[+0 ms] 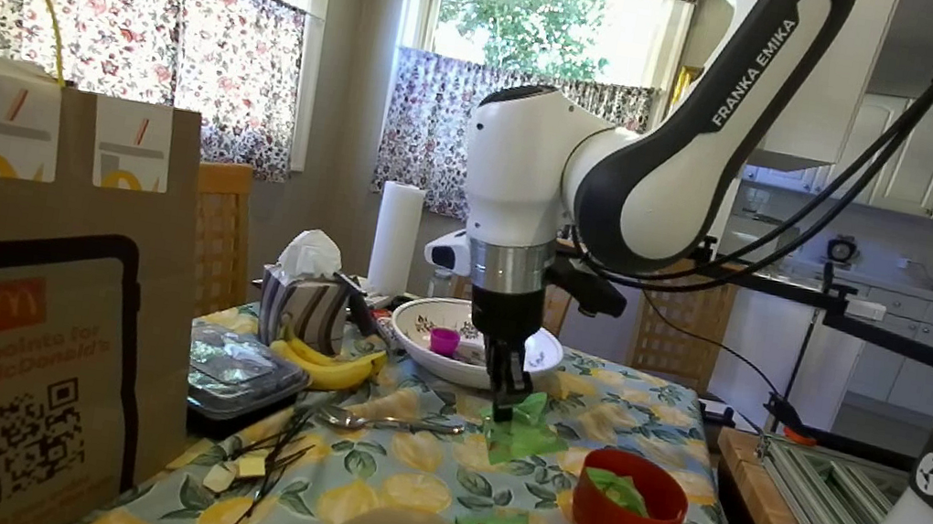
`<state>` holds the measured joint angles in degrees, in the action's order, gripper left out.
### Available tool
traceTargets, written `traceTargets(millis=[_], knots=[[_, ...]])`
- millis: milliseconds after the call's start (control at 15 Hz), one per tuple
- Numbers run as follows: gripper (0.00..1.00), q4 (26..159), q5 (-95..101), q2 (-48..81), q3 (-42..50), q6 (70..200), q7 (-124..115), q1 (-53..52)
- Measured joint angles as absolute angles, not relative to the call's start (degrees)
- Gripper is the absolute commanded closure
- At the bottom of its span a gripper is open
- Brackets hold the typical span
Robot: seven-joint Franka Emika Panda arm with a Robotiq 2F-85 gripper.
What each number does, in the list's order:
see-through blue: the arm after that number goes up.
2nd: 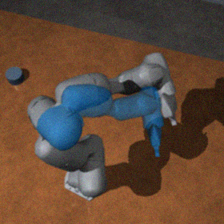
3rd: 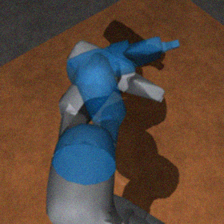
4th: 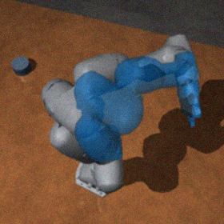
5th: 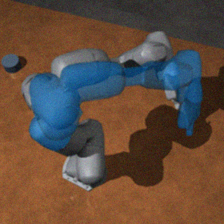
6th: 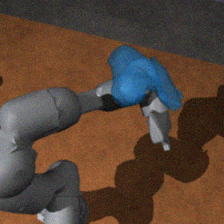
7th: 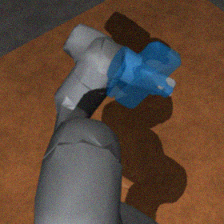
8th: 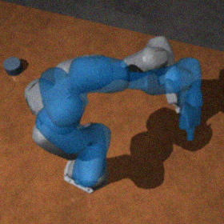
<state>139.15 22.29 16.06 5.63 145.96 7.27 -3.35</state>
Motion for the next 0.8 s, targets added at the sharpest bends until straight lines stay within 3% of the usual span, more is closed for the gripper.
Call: traceTargets(millis=[800], knots=[[1.0,145.8,31.5,12.6,0.2,132.5,11.6,-4.5]])
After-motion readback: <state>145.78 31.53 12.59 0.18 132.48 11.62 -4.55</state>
